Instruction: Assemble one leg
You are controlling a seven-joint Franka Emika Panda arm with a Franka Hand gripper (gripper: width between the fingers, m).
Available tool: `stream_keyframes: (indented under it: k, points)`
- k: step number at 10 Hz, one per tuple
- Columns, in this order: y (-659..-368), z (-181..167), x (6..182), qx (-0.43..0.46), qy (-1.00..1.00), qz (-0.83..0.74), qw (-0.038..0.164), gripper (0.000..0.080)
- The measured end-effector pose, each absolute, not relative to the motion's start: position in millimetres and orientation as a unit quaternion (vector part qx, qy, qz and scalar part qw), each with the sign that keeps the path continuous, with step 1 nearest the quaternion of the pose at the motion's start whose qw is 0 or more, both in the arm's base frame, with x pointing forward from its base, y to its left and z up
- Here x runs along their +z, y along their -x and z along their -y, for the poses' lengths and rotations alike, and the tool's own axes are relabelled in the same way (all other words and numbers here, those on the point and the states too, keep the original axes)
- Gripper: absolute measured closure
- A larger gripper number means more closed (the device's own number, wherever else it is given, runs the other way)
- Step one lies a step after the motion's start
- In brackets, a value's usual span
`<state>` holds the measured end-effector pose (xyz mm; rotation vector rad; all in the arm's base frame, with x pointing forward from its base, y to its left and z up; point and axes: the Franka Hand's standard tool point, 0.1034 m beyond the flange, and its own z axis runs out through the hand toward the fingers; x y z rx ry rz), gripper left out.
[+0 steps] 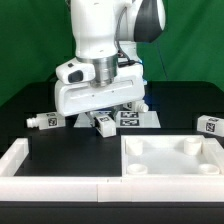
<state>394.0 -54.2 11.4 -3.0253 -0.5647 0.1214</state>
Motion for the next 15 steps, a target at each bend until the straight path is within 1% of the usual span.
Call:
stream_keyframes:
  k: [1,2,3,4,5,6,8,9,10,11,12,13,14,15]
  points:
    - [-394,55,11.3,0.04,0.982,0.182,0.031,0.0466]
    - [-394,55,11.2,0.04,0.982,0.182,0.031,0.0466]
    - [-394,55,11.2,0.04,0.982,0.183,0.031,0.0282]
    - [-395,52,12.3,0.042,0.983,0.178,0.03,0.0282]
    - [-401,43,15.9,0.043,0.982,0.182,0.026,0.0175]
    - [-407,34,20.1,0.047,0.981,0.187,0.024,0.0157]
    - [-427,23,26.6,0.049,0.98,0.193,0.023,0.0151]
    - [-431,22,25.6,0.058,0.98,0.191,0.025,0.0151]
    - [-430,17,23.8,0.098,0.979,0.173,0.034,0.015]
    - [-428,15,21.5,0.119,0.982,0.141,0.044,0.015]
    - [-423,12,22.5,0.158,0.975,0.152,0.045,0.015]
    - [-426,10,22.3,0.193,0.967,0.158,0.048,0.015]
    - [-426,20,23.4,0.224,0.958,0.175,0.043,0.015]
    - [-429,36,32.5,0.279,0.942,0.182,0.039,0.015]
